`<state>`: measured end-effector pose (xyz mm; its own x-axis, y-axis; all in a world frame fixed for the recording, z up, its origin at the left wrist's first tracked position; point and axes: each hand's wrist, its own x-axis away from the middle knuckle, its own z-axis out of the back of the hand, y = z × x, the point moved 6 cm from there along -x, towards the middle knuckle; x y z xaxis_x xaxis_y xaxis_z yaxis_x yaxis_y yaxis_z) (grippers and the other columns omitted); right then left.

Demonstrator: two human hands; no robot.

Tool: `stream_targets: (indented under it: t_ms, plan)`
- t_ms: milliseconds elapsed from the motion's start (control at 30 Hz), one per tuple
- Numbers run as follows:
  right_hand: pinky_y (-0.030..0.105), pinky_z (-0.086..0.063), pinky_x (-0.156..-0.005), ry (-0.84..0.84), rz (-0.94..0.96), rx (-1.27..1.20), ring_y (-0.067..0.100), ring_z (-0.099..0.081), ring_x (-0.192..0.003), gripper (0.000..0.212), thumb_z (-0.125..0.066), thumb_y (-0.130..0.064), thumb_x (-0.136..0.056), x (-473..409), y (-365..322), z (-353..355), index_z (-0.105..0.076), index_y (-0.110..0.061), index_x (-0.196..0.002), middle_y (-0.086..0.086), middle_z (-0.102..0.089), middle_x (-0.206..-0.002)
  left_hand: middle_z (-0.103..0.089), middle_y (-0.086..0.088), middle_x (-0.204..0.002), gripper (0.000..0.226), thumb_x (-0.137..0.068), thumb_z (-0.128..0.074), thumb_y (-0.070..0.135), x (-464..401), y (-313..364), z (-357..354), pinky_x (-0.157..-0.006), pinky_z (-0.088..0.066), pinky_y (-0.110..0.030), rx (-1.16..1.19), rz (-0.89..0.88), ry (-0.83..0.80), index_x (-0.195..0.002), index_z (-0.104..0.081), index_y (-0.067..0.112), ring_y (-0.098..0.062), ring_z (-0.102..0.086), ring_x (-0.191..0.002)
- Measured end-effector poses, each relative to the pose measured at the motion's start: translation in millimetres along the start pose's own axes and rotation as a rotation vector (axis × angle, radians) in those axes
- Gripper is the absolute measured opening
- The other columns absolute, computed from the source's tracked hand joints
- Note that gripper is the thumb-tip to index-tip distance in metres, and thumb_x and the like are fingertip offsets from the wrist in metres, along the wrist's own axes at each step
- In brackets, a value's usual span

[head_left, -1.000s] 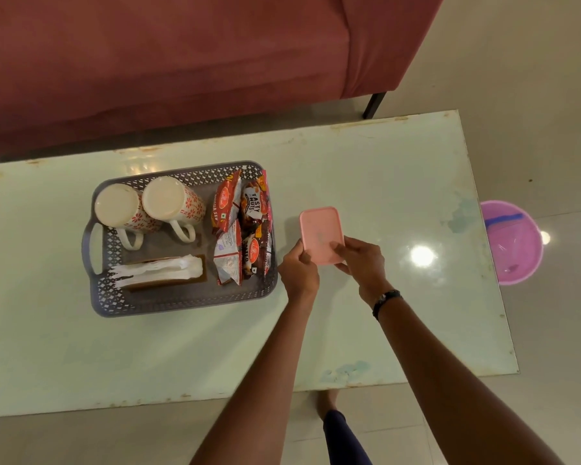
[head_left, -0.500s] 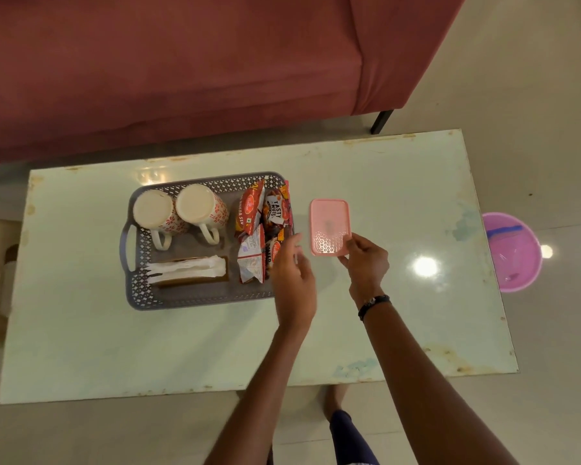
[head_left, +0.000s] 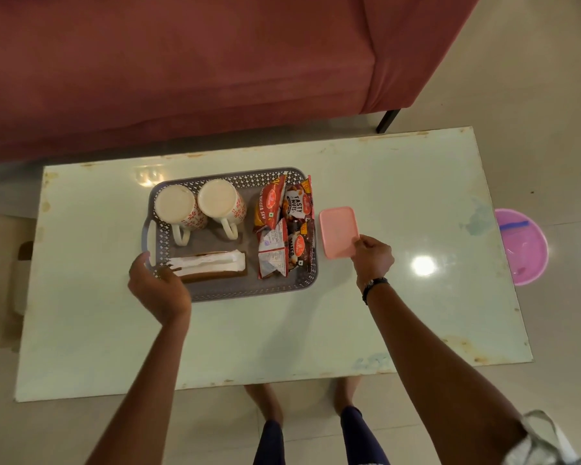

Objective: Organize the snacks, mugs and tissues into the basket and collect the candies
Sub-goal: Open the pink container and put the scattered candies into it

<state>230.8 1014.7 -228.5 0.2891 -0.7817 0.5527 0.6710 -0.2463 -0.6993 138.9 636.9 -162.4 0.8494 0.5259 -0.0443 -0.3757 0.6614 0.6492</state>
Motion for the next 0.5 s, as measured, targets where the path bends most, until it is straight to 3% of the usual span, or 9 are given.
stream_targets:
  t_ms: [100,167,267,333,400,500]
  plan:
    - [0.049,-0.055,-0.081,-0.019,0.014,0.015,0.031,-0.059,-0.070,0.015,-0.061,-0.010,-0.083,-2,1,-4,-0.073,-0.002,-0.087,0.022,-0.069,-0.079,-0.057,-0.024,-0.126,0.042,-0.080,-0.042,-0.005,-7,-12,7,-0.096,-0.035,-0.037,-0.014,0.024,-0.010,-0.121,-0.053,-0.004,-0.039,-0.050,-0.117]
    - [0.048,-0.055,-0.083,-0.038,-0.001,0.012,0.036,-0.066,-0.084,0.015,-0.063,-0.013,-0.083,-2,2,-8,-0.074,-0.005,-0.090,0.014,-0.068,-0.077,-0.057,-0.024,-0.127,0.041,-0.082,-0.042,-0.004,-8,-22,9,-0.097,-0.036,-0.040,-0.021,0.048,-0.029,-0.122,-0.053,-0.003,-0.039,-0.050,-0.118]
    - [0.039,-0.051,-0.090,-0.021,0.038,0.083,0.032,-0.064,-0.100,0.021,-0.064,-0.018,-0.085,4,-2,-6,-0.070,-0.006,-0.101,0.012,-0.071,-0.097,-0.055,-0.024,-0.129,0.042,-0.083,-0.042,-0.003,-6,-34,10,-0.099,-0.038,-0.044,-0.026,0.090,-0.057,-0.124,-0.051,-0.002,-0.039,-0.051,-0.119]
    - [0.029,-0.047,-0.086,0.053,0.241,0.157,0.026,-0.064,-0.098,0.023,-0.060,-0.017,-0.088,19,-19,1,-0.065,-0.005,-0.108,0.013,-0.069,-0.108,-0.053,-0.023,-0.132,0.044,-0.085,-0.042,-0.001,-8,-39,8,-0.102,-0.039,-0.045,-0.034,0.125,-0.090,-0.128,-0.049,-0.002,-0.038,-0.050,-0.122]
    - [0.024,-0.047,-0.076,0.008,0.510,0.229,0.021,-0.064,-0.085,0.018,-0.056,-0.013,-0.090,44,-38,-4,-0.068,-0.006,-0.102,0.011,-0.070,-0.103,-0.049,-0.022,-0.138,0.046,-0.087,-0.042,0.002,-13,-43,4,-0.107,-0.037,-0.047,-0.047,0.170,-0.144,-0.133,-0.044,0.000,-0.038,-0.047,-0.127]
    - [0.034,-0.058,-0.073,-0.189,0.654,0.414,0.026,-0.067,-0.077,0.017,-0.054,-0.010,-0.091,75,-34,-32,-0.070,-0.007,-0.098,0.012,-0.072,-0.097,-0.051,-0.023,-0.136,0.045,-0.089,-0.044,0.006,-19,-47,-4,-0.105,-0.038,-0.049,-0.118,0.237,-0.266,-0.134,-0.045,0.003,-0.042,-0.048,-0.124]
